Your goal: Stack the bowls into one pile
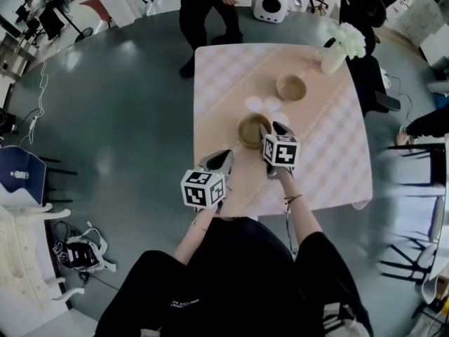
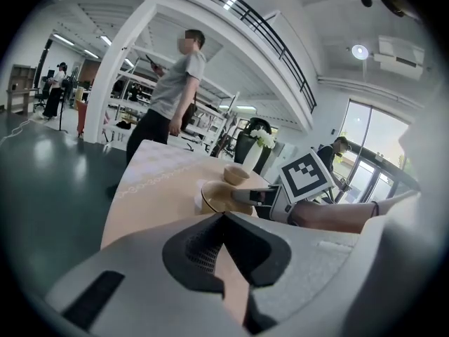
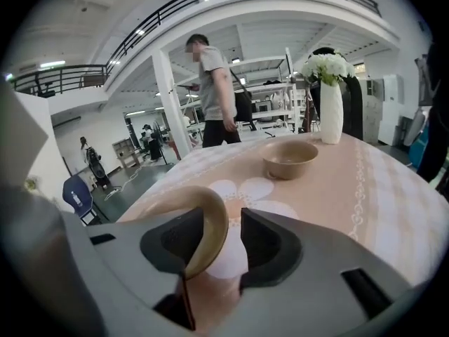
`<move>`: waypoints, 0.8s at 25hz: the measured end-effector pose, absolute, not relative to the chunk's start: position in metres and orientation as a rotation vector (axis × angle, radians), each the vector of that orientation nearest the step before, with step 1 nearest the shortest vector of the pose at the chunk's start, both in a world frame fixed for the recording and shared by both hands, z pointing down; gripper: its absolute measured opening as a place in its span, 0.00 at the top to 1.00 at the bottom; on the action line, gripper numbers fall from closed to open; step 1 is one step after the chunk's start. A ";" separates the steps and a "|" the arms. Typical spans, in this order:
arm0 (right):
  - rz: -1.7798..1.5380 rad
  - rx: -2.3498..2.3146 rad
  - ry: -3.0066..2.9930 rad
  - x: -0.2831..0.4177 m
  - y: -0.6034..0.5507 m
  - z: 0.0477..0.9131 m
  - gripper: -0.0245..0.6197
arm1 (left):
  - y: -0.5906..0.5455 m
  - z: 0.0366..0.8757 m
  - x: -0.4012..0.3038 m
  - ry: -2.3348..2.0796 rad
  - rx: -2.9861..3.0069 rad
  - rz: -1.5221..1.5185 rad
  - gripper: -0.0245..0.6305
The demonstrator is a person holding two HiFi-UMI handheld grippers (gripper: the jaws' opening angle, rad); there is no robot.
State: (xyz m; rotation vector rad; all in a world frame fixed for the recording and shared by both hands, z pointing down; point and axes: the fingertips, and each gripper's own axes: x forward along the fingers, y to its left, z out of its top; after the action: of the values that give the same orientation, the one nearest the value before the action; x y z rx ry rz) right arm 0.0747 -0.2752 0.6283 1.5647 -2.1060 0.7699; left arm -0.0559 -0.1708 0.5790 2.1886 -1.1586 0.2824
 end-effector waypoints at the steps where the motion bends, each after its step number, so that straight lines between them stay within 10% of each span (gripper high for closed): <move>1: 0.791 1.564 -2.106 0.074 -0.275 0.629 0.73 | -0.171 0.579 -0.057 -1.155 2.188 0.283 0.97; 6: 0.852 1.547 -2.089 0.072 -0.274 0.630 0.90 | -0.171 0.579 -0.059 -1.136 2.190 0.286 0.97; 20: 0.970 1.612 -2.096 0.066 -0.272 0.619 0.94 | -0.178 0.580 -0.072 -1.088 2.210 0.265 0.97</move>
State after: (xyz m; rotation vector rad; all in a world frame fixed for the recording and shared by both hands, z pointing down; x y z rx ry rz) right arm 0.0659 -0.2718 0.6193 1.6123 -2.0963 0.9697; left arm -0.0721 -0.1783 0.5799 2.2104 -1.0882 0.2647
